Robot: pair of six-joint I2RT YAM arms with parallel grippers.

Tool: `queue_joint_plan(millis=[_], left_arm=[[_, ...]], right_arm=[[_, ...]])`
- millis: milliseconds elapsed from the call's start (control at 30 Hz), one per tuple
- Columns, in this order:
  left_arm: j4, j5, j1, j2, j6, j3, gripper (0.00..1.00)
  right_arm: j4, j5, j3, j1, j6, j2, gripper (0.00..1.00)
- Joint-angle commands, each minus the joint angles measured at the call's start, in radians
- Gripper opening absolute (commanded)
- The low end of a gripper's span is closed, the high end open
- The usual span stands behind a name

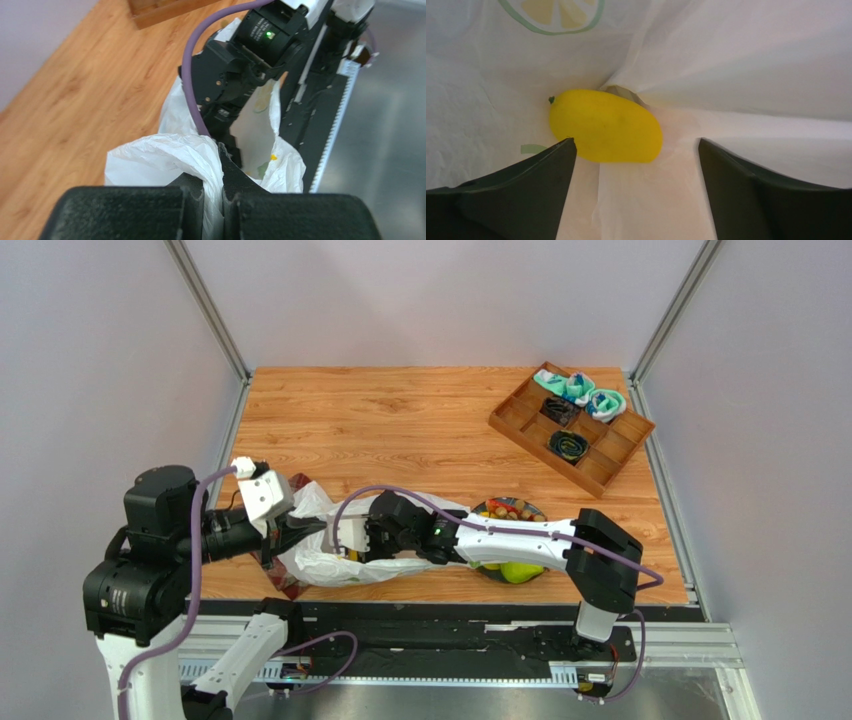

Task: Take the fake fruits out of the plastic bag
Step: Take out the fake fruit from the plastic bag.

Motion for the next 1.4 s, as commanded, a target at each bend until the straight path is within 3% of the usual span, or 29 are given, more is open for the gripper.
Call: queue_joint_plan(millis=[0,100,233,600,767,1000,1167,1233,1367], left_arm=[[-0.314,-0.180,0.007,-0.073,0.243,-0.027,0.00],[-0.340,-0.317,0.007,-0.174,0.318,-0.071,0.00],[-0.338,-0.327,0.007,-0.347,0.423,-0.113,0.00],[-0.340,-0.364,0.005,-0.416,0.429,-0.104,0.00],[-0.338,-0.396,0.007,-0.422,0.424,-0.099,0.00],[-0.326,-0.371,0.005,-0.444,0.443,-0.156,0.00],[-0.272,-0.403,0.007,-0.491,0.423,-0.223,0.00],[-0.236,-0.427,0.005,-0.525,0.415,-0.281,0.00],[-0.200,-0.479,0.007,-0.580,0.441,-0.393,0.00]], right_arm=[[0.123,0.091,0.006,0.056,-0.058,0.055,1.00],[0.147,0.127,0.025,0.059,-0.044,0.080,1.00],[0.200,0.159,0.068,0.054,-0.082,0.149,1.00],[0.236,0.228,0.264,0.025,-0.179,0.462,0.99],[0.181,0.211,0.296,0.022,-0.211,0.493,0.73],[0.132,0.178,0.304,0.022,-0.226,0.448,0.48],[0.075,0.145,0.305,0.033,-0.211,0.356,0.25],[-0.016,0.138,0.348,0.033,-0.188,0.321,0.15],[-0.202,0.095,0.448,0.022,-0.060,0.247,0.08]])
